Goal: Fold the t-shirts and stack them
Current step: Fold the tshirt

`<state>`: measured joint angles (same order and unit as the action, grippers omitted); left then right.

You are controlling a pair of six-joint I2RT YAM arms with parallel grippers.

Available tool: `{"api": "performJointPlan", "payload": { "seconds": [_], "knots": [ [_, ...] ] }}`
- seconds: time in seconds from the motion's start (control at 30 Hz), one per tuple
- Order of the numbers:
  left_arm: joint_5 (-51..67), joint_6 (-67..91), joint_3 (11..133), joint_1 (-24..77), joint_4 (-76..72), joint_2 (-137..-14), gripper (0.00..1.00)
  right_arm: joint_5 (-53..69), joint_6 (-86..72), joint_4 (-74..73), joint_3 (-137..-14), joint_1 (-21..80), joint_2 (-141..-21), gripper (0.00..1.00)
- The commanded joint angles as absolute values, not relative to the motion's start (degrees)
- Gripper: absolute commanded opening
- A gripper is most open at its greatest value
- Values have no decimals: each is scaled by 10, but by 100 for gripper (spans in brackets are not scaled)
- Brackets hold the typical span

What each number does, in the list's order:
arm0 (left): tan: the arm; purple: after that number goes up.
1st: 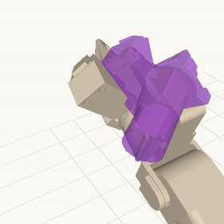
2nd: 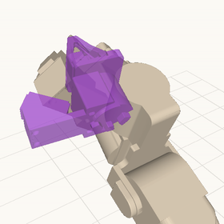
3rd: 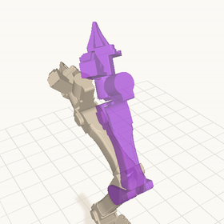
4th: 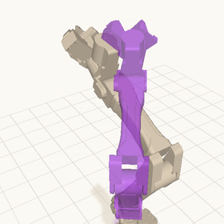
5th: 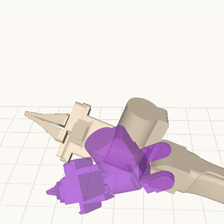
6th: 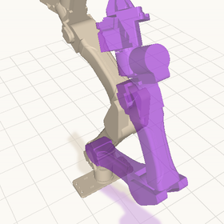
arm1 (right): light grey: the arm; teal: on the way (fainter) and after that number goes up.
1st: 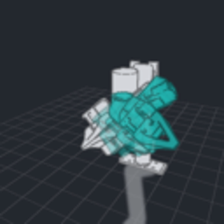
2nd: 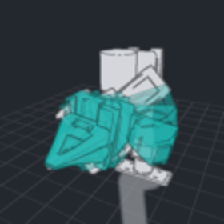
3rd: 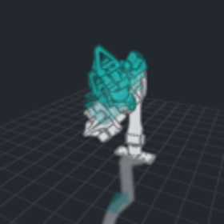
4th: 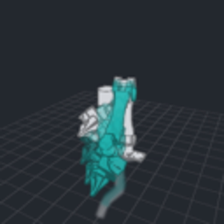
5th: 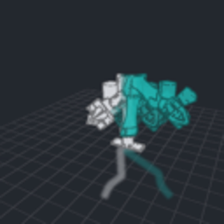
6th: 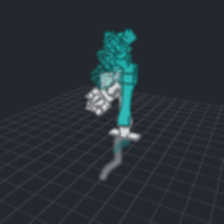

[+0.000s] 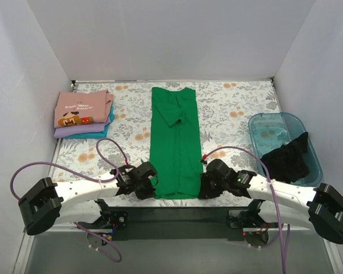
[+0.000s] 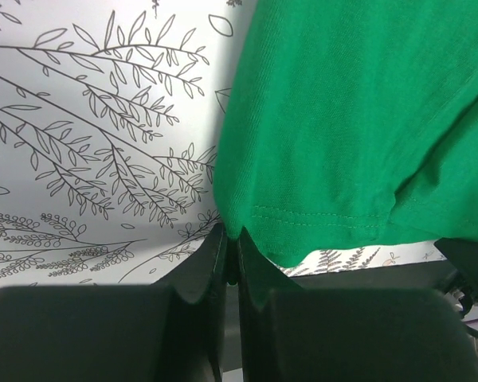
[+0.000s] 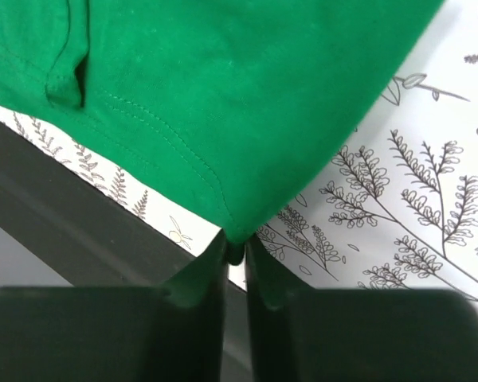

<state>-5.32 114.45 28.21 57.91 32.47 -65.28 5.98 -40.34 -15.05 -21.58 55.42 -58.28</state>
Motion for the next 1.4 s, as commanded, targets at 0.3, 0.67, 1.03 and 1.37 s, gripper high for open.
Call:
{"api": "performJointPlan", "payload": {
  "seconds": [0.3,0.67,1.03,1.37],
  "knots": [
    [-100,1162,350,575,349,-642,0,-49,-380,-181,-288,559,-592,1],
    [-115,1065,456,452,281,-723,0,-185,-334,-162,-432,498,-678,1],
    [-109,1003,583,356,224,-866,0,-91,-236,-75,-554,362,-826,1],
    [-89,963,658,298,213,-957,0,-30,-201,-69,-642,311,-925,1]
  ]
}}
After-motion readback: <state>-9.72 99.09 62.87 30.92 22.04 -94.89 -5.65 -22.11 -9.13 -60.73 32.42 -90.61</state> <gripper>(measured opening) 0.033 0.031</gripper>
